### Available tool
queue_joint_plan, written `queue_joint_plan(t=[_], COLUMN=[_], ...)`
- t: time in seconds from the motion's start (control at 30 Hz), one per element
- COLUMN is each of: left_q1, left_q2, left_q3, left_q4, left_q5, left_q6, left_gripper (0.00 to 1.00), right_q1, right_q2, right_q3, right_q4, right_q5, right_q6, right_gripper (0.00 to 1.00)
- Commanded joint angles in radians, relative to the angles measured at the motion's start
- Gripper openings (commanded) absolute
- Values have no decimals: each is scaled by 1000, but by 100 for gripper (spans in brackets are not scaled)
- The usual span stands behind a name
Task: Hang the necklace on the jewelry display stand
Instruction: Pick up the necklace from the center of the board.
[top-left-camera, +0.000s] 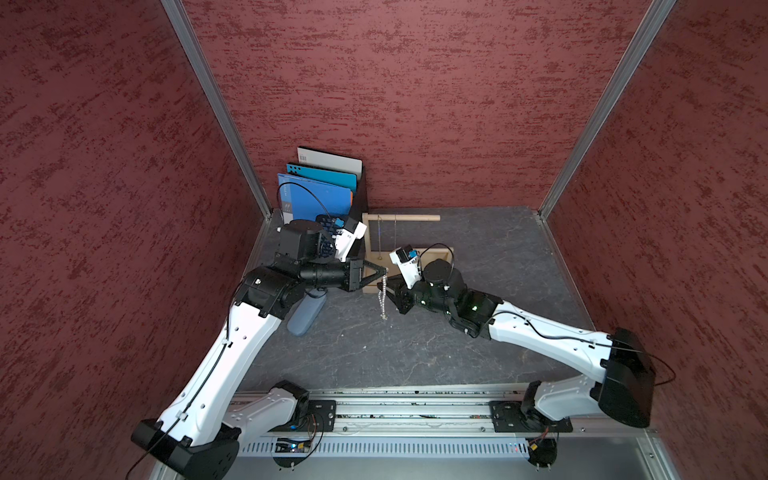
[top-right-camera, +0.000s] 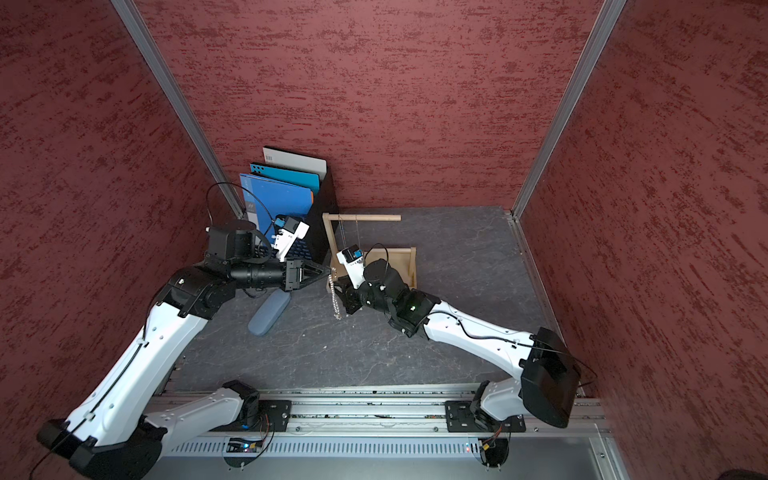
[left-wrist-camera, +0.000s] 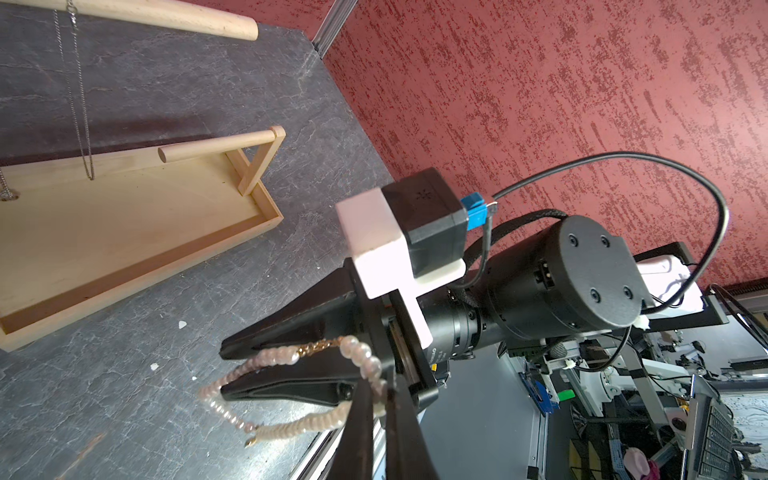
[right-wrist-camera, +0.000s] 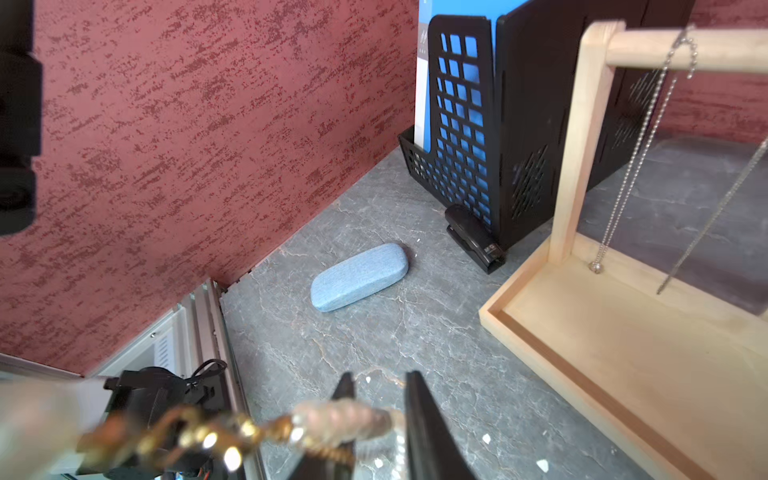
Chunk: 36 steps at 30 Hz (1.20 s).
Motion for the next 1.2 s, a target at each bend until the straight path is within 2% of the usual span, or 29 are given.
queue_joint_plan(t=[0.0, 0.13, 0.37, 0.73, 1.17], left_q1=[-4, -4, -12, -60, -90], left_q2=[-9, -12, -12, 22, 131], left_q3=[18, 5, -11, 10, 58], left_q4=[-13, -11, 11, 69, 181], left_q5=[9, 6, 5, -65, -125], left_q6=[4, 4, -4, -28, -58], left_gripper=[0, 0, 0, 0, 0], right_q1=[-3, -3, -25, -146, -255], right_q2=[-27, -56, -93, -94, -53], right_q3=[24, 17, 58, 151, 248], right_q4=[36, 10, -71, -143, -174], right_q5=[52, 90, 195, 158, 97], right_q6=[-14, -35, -141, -221, -266], right_gripper=[11, 1, 0, 0, 0])
